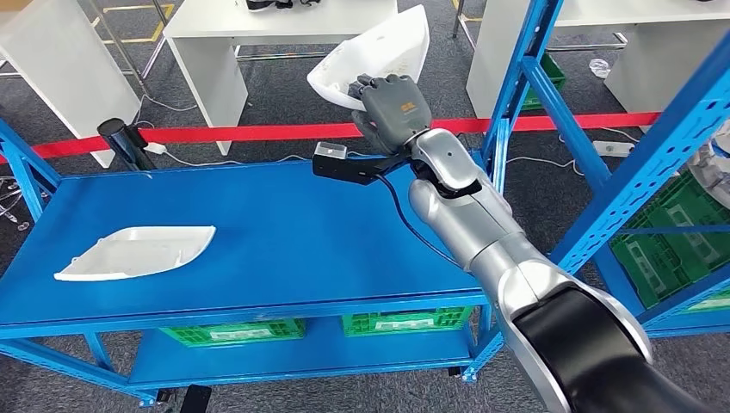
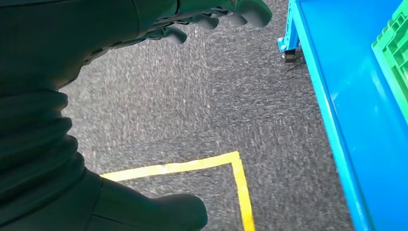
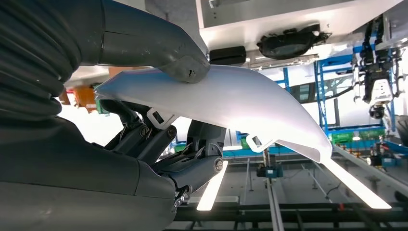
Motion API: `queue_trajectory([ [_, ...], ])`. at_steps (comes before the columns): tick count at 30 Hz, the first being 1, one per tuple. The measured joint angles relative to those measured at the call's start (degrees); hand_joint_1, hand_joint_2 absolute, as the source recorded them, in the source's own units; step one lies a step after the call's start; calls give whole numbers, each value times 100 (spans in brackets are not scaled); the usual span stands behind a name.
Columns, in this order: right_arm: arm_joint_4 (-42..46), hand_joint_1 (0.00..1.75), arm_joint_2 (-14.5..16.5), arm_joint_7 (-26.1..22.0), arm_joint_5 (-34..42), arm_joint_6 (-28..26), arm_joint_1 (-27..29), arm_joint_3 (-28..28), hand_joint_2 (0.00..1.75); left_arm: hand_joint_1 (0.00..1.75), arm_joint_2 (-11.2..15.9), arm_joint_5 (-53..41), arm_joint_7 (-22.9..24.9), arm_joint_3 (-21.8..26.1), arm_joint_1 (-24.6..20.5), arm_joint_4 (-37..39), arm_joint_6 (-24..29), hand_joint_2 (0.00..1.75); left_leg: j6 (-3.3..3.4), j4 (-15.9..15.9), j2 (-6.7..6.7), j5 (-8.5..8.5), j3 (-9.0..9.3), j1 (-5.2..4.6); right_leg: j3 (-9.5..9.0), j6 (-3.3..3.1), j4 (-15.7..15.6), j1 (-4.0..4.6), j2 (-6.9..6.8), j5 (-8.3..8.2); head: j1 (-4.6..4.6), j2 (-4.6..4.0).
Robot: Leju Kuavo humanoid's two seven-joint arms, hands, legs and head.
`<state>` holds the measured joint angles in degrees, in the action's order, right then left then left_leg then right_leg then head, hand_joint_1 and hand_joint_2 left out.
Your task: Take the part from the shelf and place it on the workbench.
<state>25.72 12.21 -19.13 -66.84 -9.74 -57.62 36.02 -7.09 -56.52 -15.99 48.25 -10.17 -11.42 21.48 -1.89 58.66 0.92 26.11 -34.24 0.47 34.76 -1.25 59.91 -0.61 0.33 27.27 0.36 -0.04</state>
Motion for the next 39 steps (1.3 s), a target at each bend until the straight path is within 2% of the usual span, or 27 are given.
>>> queue_trajectory([
  [1,1,175,0,-2,2,1,1,-1,175,0,28,-34,21,-10,10,1,-16,175,-37,44,-6,50,-31,5,12,-45,-17,-6,-7,-27,-3,0],
  [3,1,175,1,-18,4,5,7,-2,175,0,92,-95,64,-31,20,2,-64,175,-97,437,-31,351,-195,16,39,-122,-53,-25,-22,-82,-15,0],
  [5,1,175,-1,-47,9,10,44,-2,175,0,166,-121,91,-54,33,2,-89,175,-141,1183,-49,767,-463,24,96,-157,-56,-16,-32,-122,-25,0],
  [6,1,175,-2,-62,12,12,77,-2,175,0,211,-126,97,-63,43,1,-91,175,-154,1468,-53,878,-550,26,128,-162,-54,-12,-34,-145,-25,0],
  [7,1,175,-3,-72,15,14,112,-2,175,0,255,-128,99,-72,54,-2,-91,175,-158,1567,-55,885,-547,26,157,-160,-52,-8,-36,-169,-25,0],
  [8,1,175,-4,-76,18,15,140,-3,175,0,292,-129,100,-80,63,-5,-90,175,-155,1433,-57,785,-431,26,184,-152,-51,-7,-36,-194,-25,0],
  [11,6,175,-10,-91,29,16,164,-6,175,0,378,-154,100,-105,74,-24,-64,175,-107,259,-77,384,281,12,235,-92,-50,2,-39,-264,-23,0],
  [12,9,175,-11,-102,34,15,163,-7,175,0,399,-166,101,-108,79,-28,-53,175,-85,2,-80,332,428,-1,244,-60,-53,8,-40,-292,-23,0],
  [13,12,175,-12,-115,40,13,164,-8,175,0,420,-177,102,-108,86,-31,-45,175,-61,-105,-79,329,480,-15,252,-26,-58,13,-42,-323,-24,0],
  [15,14,175,-16,-151,49,4,169,-9,175,0,457,-189,112,-109,105,-36,-39,175,10,-121,-72,278,450,-14,266,38,-78,17,-42,-378,-29,0],
  [16,14,175,-23,-164,54,0,170,-10,175,0,469,-195,117,-109,111,-38,-39,175,58,-136,-77,243,425,-2,290,67,-55,18,-38,-349,-29,0],
  [17,15,175,-31,-172,58,-5,169,-10,175,0,481,-201,121,-110,115,-40,-38,175,110,-153,-85,197,389,12,349,94,61,18,-34,-232,-23,0],
  [18,15,175,-39,-174,62,-8,169,-11,175,0,487,-205,122,-109,117,-42,-37,175,154,-165,-93,148,342,26,449,117,297,18,-30,-35,-17,0],
  [20,16,175,-51,-178,66,-10,185,-11,175,0,502,-210,122,-110,122,-45,-36,175,200,-141,-97,69,215,20,727,151,1070,13,-26,459,-6,0],
  [21,16,175,-56,-178,67,-10,203,-11,175,0,506,-210,122,-110,125,-45,-36,175,207,-123,-95,35,151,17,825,159,1410,13,-26,609,-6,0],
  [22,16,175,-61,-189,74,-14,222,-11,175,0,509,-210,123,-110,129,-45,-36,175,208,-101,-92,4,88,13,834,158,1577,14,-26,648,-5,0],
  [23,16,175,-64,-215,88,-26,237,-12,175,0,514,-210,123,-110,133,-45,-36,175,203,-75,-87,-23,29,10,723,147,1507,16,-26,581,-4,0],
  [26,70,175,-62,-375,162,-70,238,-15,175,0,517,-221,111,-110,139,-45,-34,175,156,13,-73,-78,-106,5,-26,60,406,45,-20,264,-7,0],
  [27,107,175,-58,-438,186,-74,234,-16,175,0,518,-230,103,-110,138,-45,-34,175,126,30,-73,-97,-130,5,-179,30,144,65,-16,223,-2,0],
  [28,144,175,-54,-492,208,-72,229,-17,175,0,519,-244,99,-110,136,-46,-33,175,91,38,-74,-121,-148,6,-243,1,14,83,-15,223,3,0],
  [30,220,175,-36,-591,237,-54,225,-19,175,0,529,-268,99,-110,133,-47,-32,175,7,15,-70,-180,-167,7,-219,-59,-27,95,-18,166,18,0],
  [32,321,175,4,-661,245,-29,220,-20,175,0,544,-287,103,-110,130,-47,-32,175,-68,87,-68,-85,-231,11,-184,-133,-91,67,-31,79,11,0],
  [34,456,175,36,-690,249,-12,230,-20,175,0,567,-330,101,-110,118,-48,-36,175,-135,577,-70,315,-414,23,-110,-183,-128,39,-40,-20,-5,0],
  [36,624,175,27,-665,264,-32,293,-20,175,0,586,-412,106,-116,106,-49,-53,175,-188,1313,-71,725,-630,32,-4,-192,-126,37,-44,-105,-13,0],
  [37,728,175,-3,-633,277,-53,354,-20,175,0,590,-462,117,-127,102,-50,-68,175,-203,1527,-71,787,-655,38,50,-186,-124,36,-48,-147,-13,0],
  [38,853,175,-50,-594,290,-75,427,-20,175,0,591,-518,133,-146,95,-51,-80,175,-210,1538,-72,735,-583,43,102,-174,-118,34,-54,-187,-13,0],
  [39,994,175,-115,-550,302,-91,505,-20,175,0,592,-574,157,-173,81,-56,-90,175,-213,1314,-74,593,-393,50,154,-157,-108,28,-61,-225,-13,0],
])
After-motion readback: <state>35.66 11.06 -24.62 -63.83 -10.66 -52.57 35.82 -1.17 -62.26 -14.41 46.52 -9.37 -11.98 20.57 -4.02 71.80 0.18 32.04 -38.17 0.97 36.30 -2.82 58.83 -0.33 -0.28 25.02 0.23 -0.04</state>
